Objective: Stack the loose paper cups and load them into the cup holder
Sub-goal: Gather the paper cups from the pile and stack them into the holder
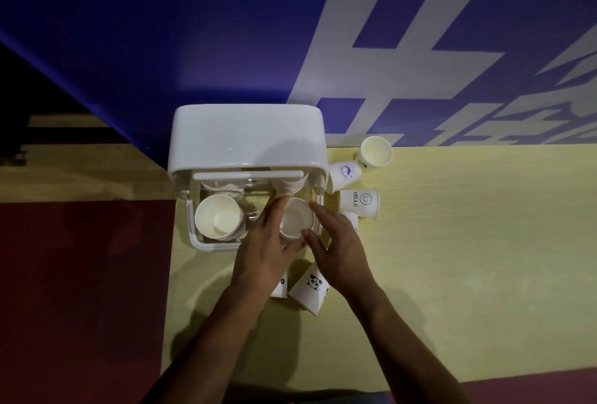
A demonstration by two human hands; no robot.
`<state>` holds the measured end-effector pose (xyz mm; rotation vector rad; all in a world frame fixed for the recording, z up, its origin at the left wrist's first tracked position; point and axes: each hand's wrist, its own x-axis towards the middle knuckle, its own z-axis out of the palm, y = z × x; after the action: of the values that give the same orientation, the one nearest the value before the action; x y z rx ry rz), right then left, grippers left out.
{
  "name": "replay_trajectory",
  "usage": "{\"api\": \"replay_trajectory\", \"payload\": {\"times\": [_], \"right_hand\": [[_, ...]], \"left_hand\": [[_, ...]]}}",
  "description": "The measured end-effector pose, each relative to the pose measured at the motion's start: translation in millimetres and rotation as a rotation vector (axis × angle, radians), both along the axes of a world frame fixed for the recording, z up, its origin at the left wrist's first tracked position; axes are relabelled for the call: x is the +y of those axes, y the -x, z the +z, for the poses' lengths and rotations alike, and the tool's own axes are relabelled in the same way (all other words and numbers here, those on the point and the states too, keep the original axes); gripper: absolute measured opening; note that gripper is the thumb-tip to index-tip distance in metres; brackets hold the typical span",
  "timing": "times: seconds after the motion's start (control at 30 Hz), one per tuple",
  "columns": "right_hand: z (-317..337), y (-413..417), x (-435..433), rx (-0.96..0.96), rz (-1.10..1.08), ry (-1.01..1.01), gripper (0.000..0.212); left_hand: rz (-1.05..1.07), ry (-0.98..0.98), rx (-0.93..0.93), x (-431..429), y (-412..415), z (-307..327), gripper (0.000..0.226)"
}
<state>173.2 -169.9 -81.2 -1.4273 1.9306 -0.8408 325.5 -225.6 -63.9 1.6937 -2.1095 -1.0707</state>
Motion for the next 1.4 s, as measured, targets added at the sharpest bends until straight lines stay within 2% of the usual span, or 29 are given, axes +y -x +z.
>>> {"api": "replay_trajectory", "payload": {"times": [0.1,0.27,0.37,0.47,0.53,0.67,0.77,0.9,0.97,1.1,1.13,1.23,1.4], "right_hand": [[0,4,16,-0.064,-0.138,-0.012,0.04],[-5,-4,64,-0.053,-0.374,-0.098,0.02],[-12,-24,89,-0.101,-0.514,-0.34,0.043],[-18,-46,99,-0.271,-0.595,-0.623,0.075],[-21,-55,100,-0.411,-0.649,-0.713,0.078],[-36,-62,103,-0.537,-0.674,-0.715,0.054],[-41,-66,102,-0.59,-0.674,-0.719,0.051],[-38,-65,105,-0.569,-0.708,-0.681,0.038],[-38,-63,112,-0.55,-0.732,-0.644,0.046],[-34,-69,112,-0.548,-0.692,-0.661,0.078],[-34,-72,109,-0.57,-0.684,-0.677,0.079],[-39,-77,98,-0.587,-0.656,-0.688,0.059],[-31,-76,105,-0.531,-0.743,-0.586,0.06]], "left_hand": [[0.002,0.061,-0.001,16,-13,1,0.085],[0.081,0.064,0.0,57,-41,-3,0.062],[0.112,0.025,-0.101,80,-49,-13,0.053],[0.155,-0.063,-0.178,94,-50,-23,0.061],[0.195,-0.154,-0.205,96,-48,-29,0.069],[0.216,-0.294,-0.234,94,-44,-38,0.072],[0.262,-0.354,-0.194,92,-43,-42,0.071],[0.352,-0.382,-0.067,92,-41,-34,0.069],[0.37,-0.363,-0.013,95,-43,-27,0.07],[0.406,-0.32,0.041,101,-49,-16,0.071],[0.41,-0.304,0.052,103,-51,-14,0.072],[0.414,-0.224,0.115,107,-58,-8,0.071],[0.369,-0.142,0.212,110,-69,8,0.071]]}}
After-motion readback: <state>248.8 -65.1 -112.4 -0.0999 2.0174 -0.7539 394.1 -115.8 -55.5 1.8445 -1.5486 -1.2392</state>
